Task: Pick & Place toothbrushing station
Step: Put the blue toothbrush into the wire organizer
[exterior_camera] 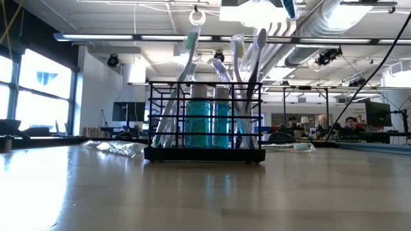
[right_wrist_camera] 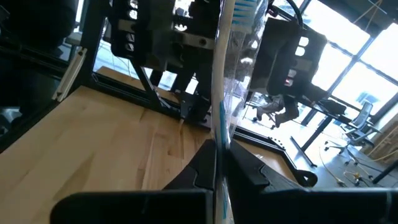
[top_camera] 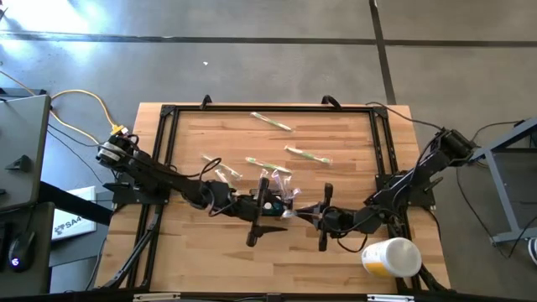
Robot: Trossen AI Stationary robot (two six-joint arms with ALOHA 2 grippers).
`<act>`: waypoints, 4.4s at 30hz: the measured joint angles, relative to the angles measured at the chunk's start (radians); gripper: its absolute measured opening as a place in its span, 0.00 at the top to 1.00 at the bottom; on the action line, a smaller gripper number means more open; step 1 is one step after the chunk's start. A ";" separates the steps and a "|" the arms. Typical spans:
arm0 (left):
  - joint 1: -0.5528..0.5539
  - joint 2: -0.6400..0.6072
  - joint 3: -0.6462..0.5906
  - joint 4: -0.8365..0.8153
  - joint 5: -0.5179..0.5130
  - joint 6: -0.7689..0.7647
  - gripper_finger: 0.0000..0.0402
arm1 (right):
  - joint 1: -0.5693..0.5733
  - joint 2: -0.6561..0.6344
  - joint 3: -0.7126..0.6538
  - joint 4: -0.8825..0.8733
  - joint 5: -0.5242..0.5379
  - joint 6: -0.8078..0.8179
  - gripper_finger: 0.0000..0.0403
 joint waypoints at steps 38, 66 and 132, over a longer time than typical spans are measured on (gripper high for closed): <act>0.027 0.050 0.002 0.106 -0.023 0.004 0.73 | -0.019 0.000 0.000 -0.005 0.007 -0.022 0.98; 0.026 -0.009 0.001 0.015 -0.028 -0.020 0.99 | 0.070 -0.018 -0.002 -0.052 0.291 -0.047 0.51; 0.053 -0.341 -0.500 -0.184 -0.339 -0.581 0.99 | 0.068 -0.040 -0.001 -0.170 0.480 0.091 0.36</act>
